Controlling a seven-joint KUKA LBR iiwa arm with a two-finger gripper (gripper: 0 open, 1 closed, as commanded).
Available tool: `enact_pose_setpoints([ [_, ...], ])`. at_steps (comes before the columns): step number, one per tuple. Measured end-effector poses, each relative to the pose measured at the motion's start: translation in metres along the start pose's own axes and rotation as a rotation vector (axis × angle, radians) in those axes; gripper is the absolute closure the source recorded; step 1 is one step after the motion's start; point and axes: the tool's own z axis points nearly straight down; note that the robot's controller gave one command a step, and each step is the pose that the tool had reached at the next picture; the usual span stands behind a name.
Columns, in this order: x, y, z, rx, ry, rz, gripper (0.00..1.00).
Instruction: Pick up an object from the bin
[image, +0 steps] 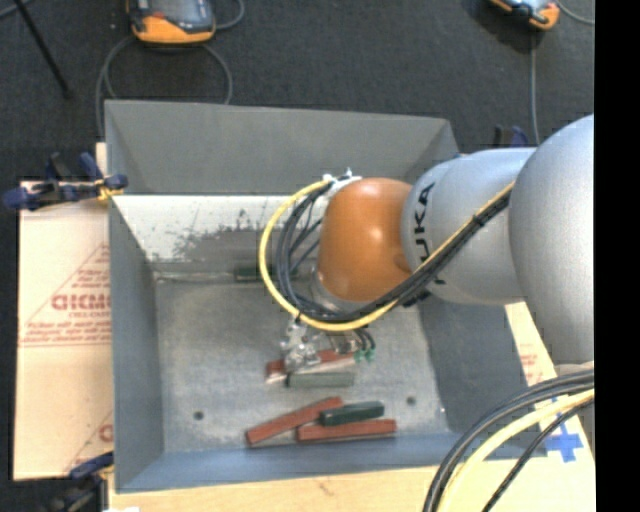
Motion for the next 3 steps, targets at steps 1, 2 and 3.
enact_pose_setpoints([
  [1,-0.008,-0.009,-0.070,0.002,-0.015,-0.227,1.00],
  [2,0.042,-0.002,-0.139,0.000,-0.015,-0.078,1.00],
  [3,0.042,-0.002,-0.139,0.000,-0.014,-0.078,1.00],
])
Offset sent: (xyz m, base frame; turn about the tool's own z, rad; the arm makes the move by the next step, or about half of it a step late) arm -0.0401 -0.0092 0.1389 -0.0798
